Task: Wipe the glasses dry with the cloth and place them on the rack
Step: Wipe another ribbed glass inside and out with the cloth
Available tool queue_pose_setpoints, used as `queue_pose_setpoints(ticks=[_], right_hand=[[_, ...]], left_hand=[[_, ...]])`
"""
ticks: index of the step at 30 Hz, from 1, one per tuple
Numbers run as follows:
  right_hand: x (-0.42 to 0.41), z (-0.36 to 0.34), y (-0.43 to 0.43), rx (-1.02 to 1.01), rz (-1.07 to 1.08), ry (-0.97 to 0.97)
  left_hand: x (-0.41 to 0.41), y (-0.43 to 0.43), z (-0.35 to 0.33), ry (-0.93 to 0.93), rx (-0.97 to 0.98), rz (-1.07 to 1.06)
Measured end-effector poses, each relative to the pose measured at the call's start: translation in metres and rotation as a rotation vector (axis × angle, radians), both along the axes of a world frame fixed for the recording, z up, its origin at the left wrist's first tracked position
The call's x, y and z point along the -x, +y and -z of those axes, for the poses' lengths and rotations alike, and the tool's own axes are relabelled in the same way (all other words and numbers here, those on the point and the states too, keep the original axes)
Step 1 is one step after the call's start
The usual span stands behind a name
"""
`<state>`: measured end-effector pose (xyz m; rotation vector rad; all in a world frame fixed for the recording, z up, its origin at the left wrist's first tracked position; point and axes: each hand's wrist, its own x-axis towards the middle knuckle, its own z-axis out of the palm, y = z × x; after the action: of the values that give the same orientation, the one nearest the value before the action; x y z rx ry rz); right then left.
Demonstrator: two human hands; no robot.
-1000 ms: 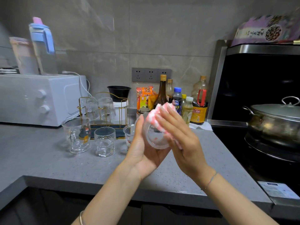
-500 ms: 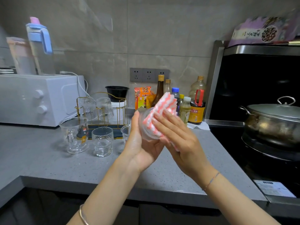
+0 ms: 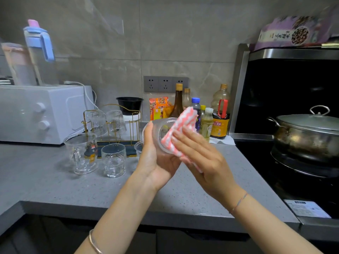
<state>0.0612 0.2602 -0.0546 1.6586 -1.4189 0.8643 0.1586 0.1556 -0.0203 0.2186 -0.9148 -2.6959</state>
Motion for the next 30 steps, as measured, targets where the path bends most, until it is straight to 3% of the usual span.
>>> queue_pose_setpoints(ticks=[5, 9, 12, 14, 17, 20, 24, 28, 30], right_hand=[[-0.005, 0.004, -0.004, -0.026, -0.064, 0.066], [-0.002, -0.010, -0.007, 0.044, -0.003, -0.040], [-0.006, -0.022, -0.005, 0.124, -0.141, -0.582], [0.002, -0.028, -0.002, 0.230, -0.119, -0.933], [0.024, -0.033, 0.003, 0.259, 0.008, -1.185], [0.033, -0.044, 0.008, 0.300, 0.053, -1.160], [0.026, -0.058, 0.004, 0.215, 0.123, -0.939], [0.002, -0.056, -0.004, -0.205, 0.086, -0.732], [-0.003, -0.055, -0.004, -0.307, 0.037, -0.755]], left_hand=[[0.001, -0.001, -0.003, 0.036, 0.108, 0.085], [0.005, 0.000, 0.006, 0.032, 0.091, 0.047], [0.007, -0.003, 0.018, -0.049, 0.210, -0.015], [0.006, -0.007, 0.023, -0.067, 0.317, -0.015], [0.001, -0.013, 0.030, -0.098, 0.478, -0.030], [-0.002, -0.020, 0.040, -0.144, 0.593, -0.087], [-0.001, -0.023, 0.050, -0.110, 0.732, -0.083], [0.000, -0.023, 0.051, -0.061, 0.744, -0.071], [-0.001, -0.025, 0.052, -0.068, 0.729, -0.090]])
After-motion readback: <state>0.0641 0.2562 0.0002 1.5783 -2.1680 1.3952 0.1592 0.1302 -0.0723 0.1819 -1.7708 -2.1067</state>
